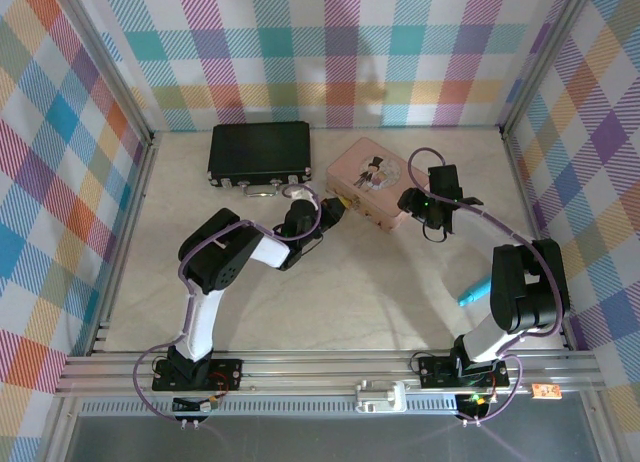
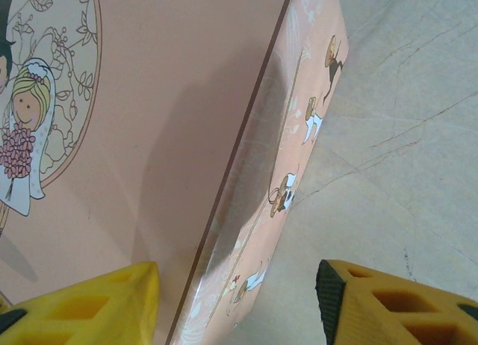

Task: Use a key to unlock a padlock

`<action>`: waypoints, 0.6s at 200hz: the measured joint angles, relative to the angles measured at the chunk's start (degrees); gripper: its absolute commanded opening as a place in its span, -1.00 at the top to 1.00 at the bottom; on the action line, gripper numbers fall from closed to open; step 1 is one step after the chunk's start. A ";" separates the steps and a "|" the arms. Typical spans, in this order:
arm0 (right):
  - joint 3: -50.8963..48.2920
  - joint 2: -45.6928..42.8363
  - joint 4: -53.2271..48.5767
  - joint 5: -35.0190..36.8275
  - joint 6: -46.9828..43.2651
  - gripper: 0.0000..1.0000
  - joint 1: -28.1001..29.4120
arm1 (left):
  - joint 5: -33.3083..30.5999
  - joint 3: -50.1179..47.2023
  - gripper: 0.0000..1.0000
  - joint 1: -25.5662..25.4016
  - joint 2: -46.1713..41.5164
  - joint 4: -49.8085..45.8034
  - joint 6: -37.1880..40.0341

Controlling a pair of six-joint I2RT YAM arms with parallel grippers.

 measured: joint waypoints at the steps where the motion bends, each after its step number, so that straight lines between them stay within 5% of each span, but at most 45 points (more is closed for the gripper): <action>1: 0.00 0.00 0.02 0.00 -0.02 -0.15 0.00 | 0.00 0.00 1.00 0.00 0.00 0.00 -0.02; 50: 0.02 -1.03 -0.52 -2.29 -2.82 -0.27 -0.22 | 2.38 -4.98 1.00 0.57 -9.62 -9.94 3.54; 120: 2.34 -14.27 -5.25 -3.98 -10.64 -0.98 -0.22 | 9.03 -4.96 1.00 0.92 -23.23 -38.60 14.53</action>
